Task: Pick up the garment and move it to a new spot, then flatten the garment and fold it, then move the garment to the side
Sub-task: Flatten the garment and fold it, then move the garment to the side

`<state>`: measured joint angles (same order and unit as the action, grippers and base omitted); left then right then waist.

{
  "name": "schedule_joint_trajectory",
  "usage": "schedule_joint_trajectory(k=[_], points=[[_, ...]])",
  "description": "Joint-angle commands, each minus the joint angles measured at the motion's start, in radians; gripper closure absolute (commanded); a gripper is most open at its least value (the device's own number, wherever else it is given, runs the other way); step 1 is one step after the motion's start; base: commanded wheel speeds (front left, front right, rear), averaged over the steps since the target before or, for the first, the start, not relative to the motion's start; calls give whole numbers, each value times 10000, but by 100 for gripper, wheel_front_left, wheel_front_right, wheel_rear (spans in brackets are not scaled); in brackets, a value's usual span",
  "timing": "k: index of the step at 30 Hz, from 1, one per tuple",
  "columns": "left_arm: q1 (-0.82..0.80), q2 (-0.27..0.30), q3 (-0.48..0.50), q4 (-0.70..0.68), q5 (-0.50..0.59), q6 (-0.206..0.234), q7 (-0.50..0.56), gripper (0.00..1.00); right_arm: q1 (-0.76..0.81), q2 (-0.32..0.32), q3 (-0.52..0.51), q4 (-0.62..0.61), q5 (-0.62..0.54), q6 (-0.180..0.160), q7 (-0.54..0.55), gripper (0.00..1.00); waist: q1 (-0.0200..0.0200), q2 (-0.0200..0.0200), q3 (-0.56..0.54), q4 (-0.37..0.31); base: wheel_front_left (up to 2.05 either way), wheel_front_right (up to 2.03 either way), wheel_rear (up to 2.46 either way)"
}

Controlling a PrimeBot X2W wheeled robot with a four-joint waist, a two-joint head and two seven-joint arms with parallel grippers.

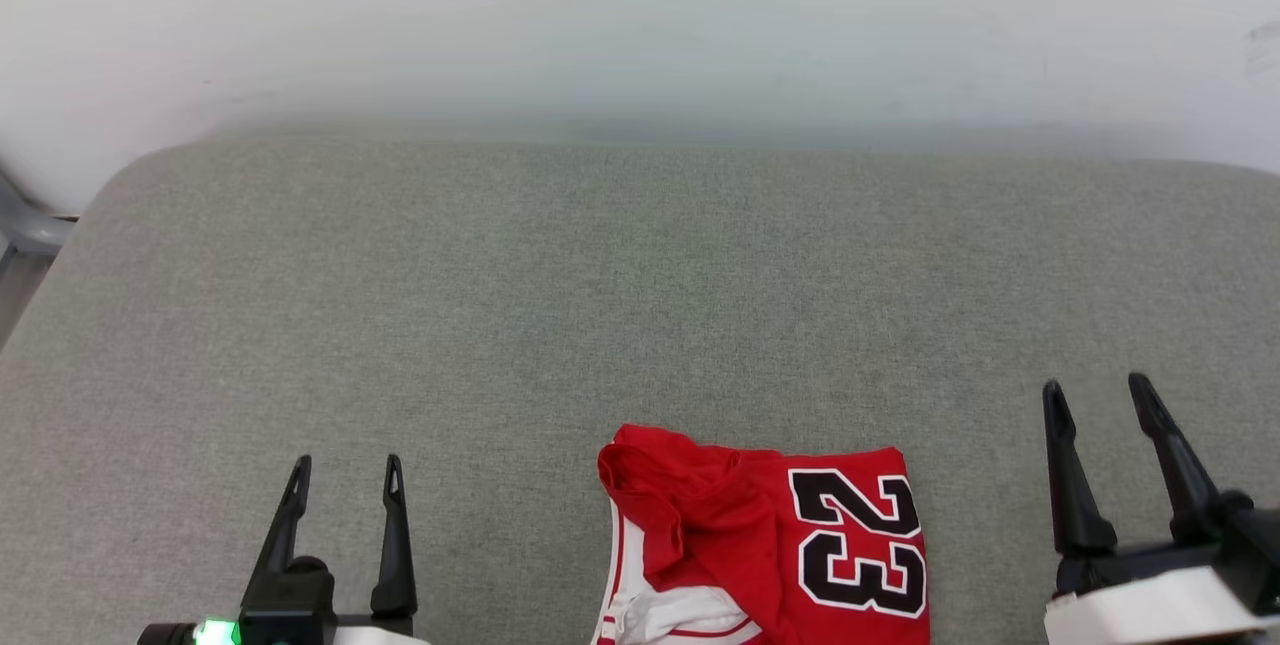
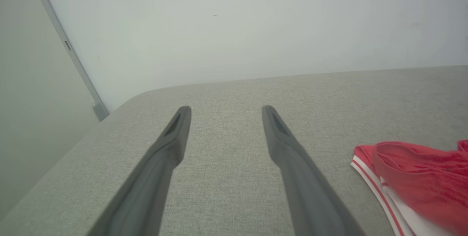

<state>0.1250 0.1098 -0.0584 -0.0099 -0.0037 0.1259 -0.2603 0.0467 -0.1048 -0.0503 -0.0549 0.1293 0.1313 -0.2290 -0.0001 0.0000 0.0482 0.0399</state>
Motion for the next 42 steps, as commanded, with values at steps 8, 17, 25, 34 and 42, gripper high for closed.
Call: schedule_joint_trajectory(k=[8,17,25,34,42], points=[[402,73,-52,-171,-112,-77,-69,0,916,438,-140,-39,21,-11,-207,0,1,0,-236,-109,0,0,0],[552,143,-121,-190,-99,-104,-69,0,1276,533,-227,3,-55,-11,-228,0,1,0,-288,-80,0,0,0],[557,148,-138,-158,-149,-71,-71,0,1390,561,-251,-50,-88,-11,-118,0,1,0,-289,-35,0,0,0],[572,141,-141,-176,-147,-24,-69,0,567,19,-226,-409,33,-11,427,0,1,0,-307,11,0,0,0],[384,135,-168,-159,-164,-47,-69,0,-915,-1868,1035,-1150,1805,-11,3163,0,1,0,-256,96,0,0,0]])
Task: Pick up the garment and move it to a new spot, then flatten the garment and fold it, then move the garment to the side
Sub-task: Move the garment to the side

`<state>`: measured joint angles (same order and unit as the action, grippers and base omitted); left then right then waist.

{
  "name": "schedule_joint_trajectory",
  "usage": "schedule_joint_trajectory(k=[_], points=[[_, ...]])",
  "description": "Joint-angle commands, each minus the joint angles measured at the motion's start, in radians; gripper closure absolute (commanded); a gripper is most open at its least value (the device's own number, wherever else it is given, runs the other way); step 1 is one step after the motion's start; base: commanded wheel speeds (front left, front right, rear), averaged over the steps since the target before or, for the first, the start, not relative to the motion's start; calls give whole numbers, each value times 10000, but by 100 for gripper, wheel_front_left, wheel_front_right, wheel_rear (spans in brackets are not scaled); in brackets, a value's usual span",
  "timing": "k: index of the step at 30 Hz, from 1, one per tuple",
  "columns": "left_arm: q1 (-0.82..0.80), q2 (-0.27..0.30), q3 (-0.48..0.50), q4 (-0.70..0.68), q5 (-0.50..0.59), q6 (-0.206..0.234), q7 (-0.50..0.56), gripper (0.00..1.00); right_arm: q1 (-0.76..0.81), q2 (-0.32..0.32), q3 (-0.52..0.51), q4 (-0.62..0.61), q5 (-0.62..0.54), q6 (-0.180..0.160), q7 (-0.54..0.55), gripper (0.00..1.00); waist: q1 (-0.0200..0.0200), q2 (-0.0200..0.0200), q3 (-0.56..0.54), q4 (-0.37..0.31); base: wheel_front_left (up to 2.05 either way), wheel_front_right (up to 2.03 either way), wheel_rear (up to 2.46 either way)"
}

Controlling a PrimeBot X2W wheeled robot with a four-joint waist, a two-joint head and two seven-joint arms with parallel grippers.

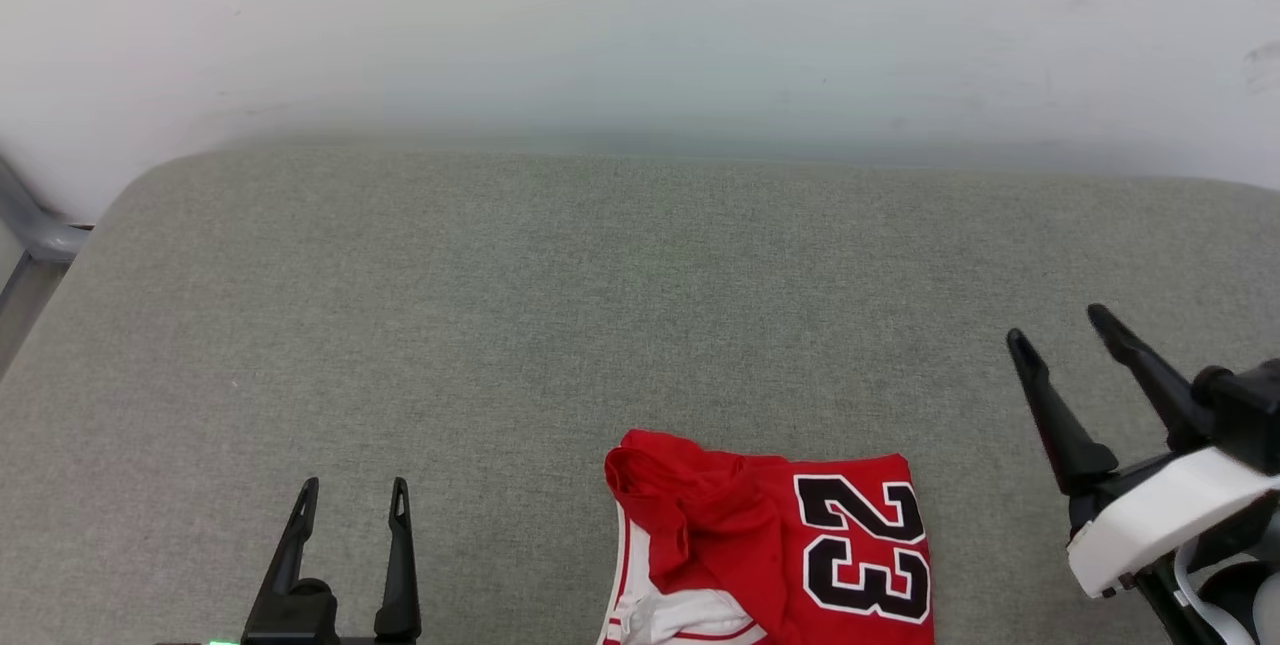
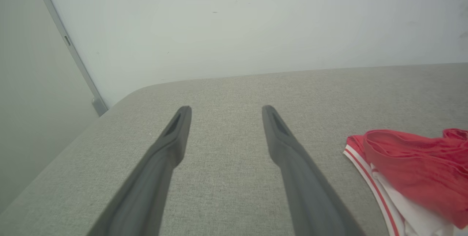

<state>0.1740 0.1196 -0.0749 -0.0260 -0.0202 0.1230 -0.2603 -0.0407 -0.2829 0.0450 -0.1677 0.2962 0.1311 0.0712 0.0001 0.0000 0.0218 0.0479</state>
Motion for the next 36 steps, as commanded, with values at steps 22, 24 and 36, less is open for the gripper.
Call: schedule_joint_trajectory(k=[22,24,36], points=[[-641,-130,-141,4,-70,-66,-69,0,-857,-2645,2881,930,3427,-9,6699,0,-1,0,832,625,0,0,0],[-713,-146,-153,6,-68,-75,-71,0,-938,-2611,3038,1243,3443,-9,6657,0,-1,0,948,703,0,0,0],[-1229,-249,-312,85,-29,-138,-71,0,-1184,-2072,4455,3446,3773,-8,6539,0,-1,0,1650,1135,0,0,0]])
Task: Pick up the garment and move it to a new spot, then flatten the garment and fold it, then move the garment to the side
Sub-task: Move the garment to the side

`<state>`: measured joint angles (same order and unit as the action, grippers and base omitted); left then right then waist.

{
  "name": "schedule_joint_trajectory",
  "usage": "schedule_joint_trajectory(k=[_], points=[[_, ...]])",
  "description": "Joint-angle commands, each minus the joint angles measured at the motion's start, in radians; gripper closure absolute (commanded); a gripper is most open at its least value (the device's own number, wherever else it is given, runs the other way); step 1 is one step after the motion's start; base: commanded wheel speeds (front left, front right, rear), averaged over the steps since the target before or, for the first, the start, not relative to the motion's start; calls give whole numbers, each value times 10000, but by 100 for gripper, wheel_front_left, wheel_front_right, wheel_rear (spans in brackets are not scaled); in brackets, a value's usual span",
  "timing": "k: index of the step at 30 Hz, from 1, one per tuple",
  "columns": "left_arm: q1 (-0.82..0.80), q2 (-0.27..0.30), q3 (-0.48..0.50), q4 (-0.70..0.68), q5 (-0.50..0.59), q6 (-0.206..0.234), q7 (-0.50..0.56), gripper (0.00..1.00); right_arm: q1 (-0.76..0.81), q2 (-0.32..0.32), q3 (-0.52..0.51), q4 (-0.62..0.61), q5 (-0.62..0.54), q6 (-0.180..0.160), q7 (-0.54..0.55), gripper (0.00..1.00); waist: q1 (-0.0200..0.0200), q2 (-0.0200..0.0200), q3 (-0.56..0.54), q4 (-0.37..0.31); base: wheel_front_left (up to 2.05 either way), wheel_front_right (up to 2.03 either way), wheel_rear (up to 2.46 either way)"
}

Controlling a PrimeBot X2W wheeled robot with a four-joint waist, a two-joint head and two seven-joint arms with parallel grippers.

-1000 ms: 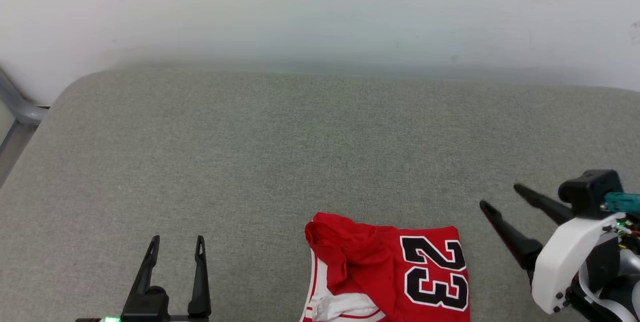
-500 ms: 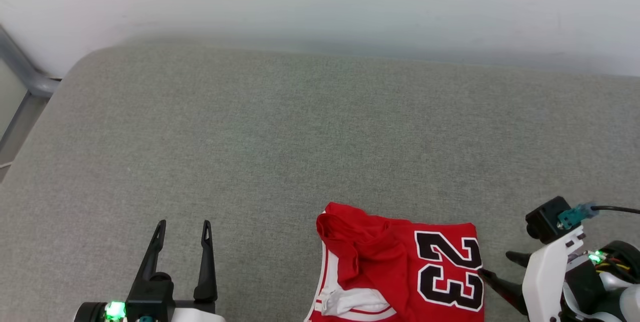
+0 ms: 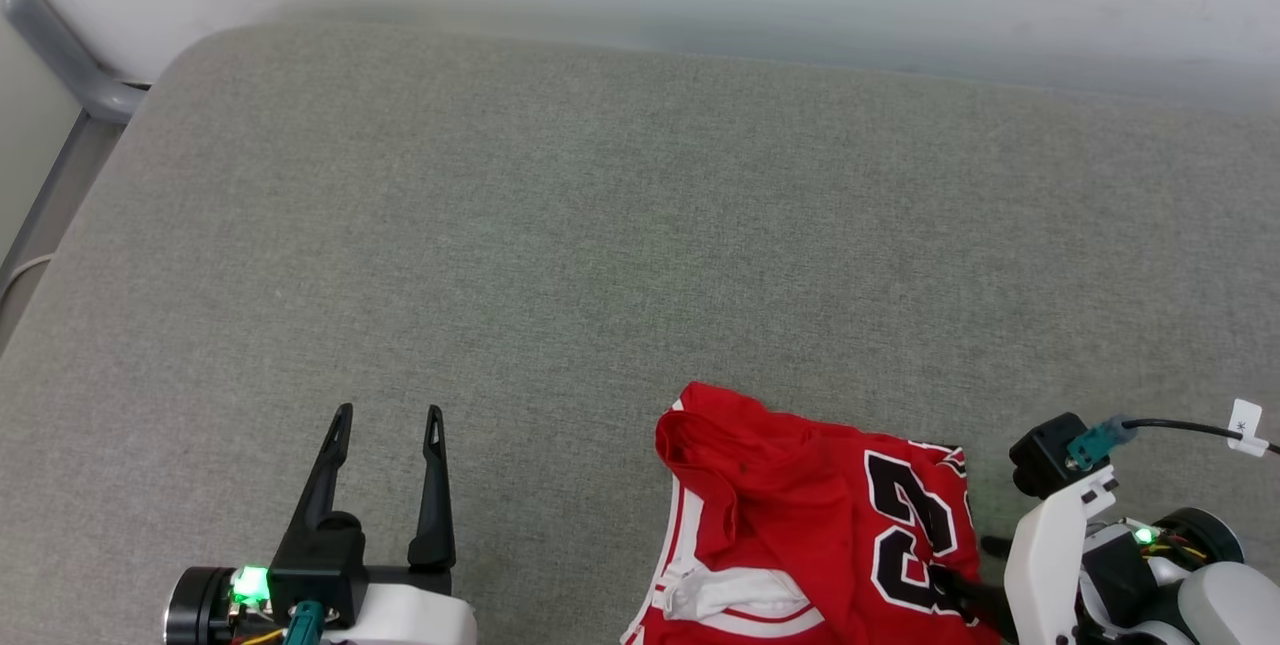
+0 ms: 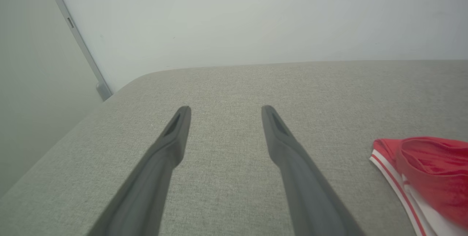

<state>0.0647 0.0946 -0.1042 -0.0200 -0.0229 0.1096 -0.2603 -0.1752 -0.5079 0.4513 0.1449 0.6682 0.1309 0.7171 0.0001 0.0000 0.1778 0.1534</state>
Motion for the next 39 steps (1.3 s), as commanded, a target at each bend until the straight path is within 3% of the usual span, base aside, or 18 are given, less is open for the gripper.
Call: schedule_joint_trajectory(k=[1,5,6,7,24,39], points=[[-148,-11,-26,45,-5,-4,-69,0,239,208,605,470,82,-4,68,0,-1,0,116,110,0,0,0],[-219,-48,-8,98,-20,19,-69,0,401,265,1487,858,215,22,-264,0,-1,0,164,183,0,0,0],[-213,-51,-1,105,-23,20,-69,0,388,238,1601,886,264,36,-359,69,-1,0,157,186,0,0,0],[-199,-49,14,113,-26,20,-69,0,353,218,1705,863,303,48,-490,100,-1,0,148,183,0,0,0],[36,-31,144,127,27,-3,-69,0,-650,-700,1075,208,-14,-17,-2313,100,-1,0,8,-282,0,0,0],[-159,42,171,-19,117,0,-63,0,-1066,-1733,138,-110,-982,-12,-2760,100,-1,0,426,-2081,0,0,0]])
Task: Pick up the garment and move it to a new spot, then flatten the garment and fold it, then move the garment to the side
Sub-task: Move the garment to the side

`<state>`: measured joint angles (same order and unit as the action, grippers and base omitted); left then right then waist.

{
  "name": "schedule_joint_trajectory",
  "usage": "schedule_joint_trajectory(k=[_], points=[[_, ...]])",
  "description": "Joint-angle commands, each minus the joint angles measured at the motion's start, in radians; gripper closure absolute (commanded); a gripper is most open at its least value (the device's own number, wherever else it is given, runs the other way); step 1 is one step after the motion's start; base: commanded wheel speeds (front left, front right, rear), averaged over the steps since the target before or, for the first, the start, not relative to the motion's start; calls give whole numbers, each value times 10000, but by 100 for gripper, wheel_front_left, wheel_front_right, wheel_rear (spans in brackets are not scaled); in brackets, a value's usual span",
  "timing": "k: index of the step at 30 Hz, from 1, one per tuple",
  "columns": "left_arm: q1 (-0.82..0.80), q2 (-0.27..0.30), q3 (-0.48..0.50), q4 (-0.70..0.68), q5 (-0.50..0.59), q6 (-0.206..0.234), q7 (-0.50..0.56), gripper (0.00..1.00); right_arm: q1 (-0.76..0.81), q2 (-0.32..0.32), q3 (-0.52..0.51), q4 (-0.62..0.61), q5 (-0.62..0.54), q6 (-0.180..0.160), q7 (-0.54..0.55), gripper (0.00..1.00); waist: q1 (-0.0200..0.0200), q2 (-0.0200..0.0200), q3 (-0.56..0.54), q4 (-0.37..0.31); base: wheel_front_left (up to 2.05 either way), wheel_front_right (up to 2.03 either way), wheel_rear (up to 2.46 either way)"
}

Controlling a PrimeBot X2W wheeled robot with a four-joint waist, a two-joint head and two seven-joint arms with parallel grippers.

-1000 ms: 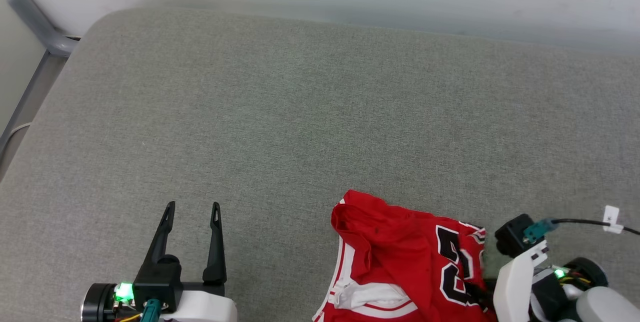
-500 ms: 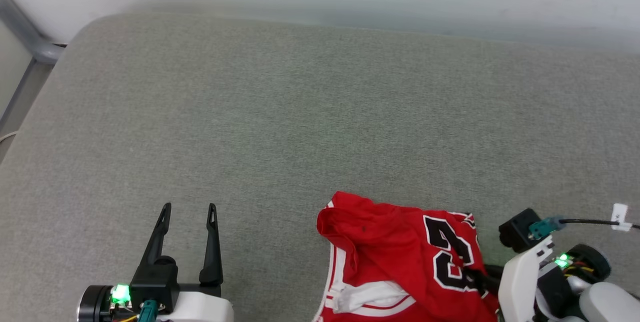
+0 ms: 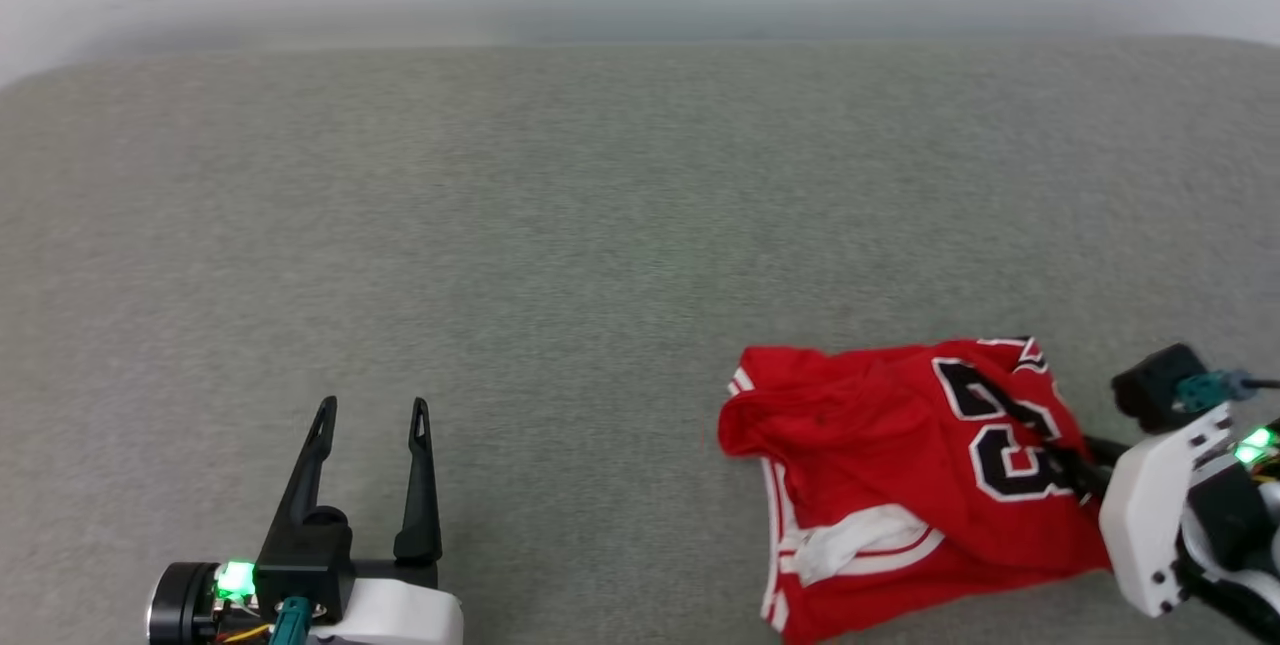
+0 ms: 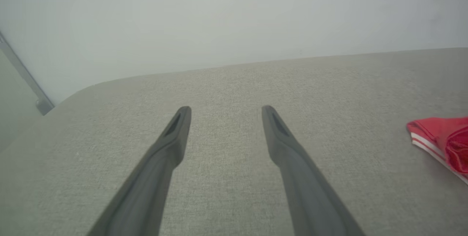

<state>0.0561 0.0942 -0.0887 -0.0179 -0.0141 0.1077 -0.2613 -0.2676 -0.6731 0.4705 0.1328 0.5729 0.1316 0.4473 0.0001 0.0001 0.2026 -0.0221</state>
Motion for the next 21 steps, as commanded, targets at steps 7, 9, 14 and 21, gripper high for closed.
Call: schedule_joint_trajectory(k=[7,9,14,21], points=[[-332,162,131,-213,96,83,-49,0,-476,-239,-846,216,-214,-20,-396,100,-1,-1,641,-1116,0,0,0],[-465,234,167,-281,112,97,-49,0,-575,-137,-1077,299,-189,-20,-477,100,-1,-1,813,-1238,0,0,0],[-756,398,193,-524,163,94,-49,0,-1172,-100,-1922,823,-234,-20,-685,100,-1,-1,1437,-1393,0,0,0],[-1515,679,227,-1041,285,179,-51,0,-2532,-587,-3826,2711,-314,-20,-796,100,-1,-1,2944,-1202,0,0,0]])
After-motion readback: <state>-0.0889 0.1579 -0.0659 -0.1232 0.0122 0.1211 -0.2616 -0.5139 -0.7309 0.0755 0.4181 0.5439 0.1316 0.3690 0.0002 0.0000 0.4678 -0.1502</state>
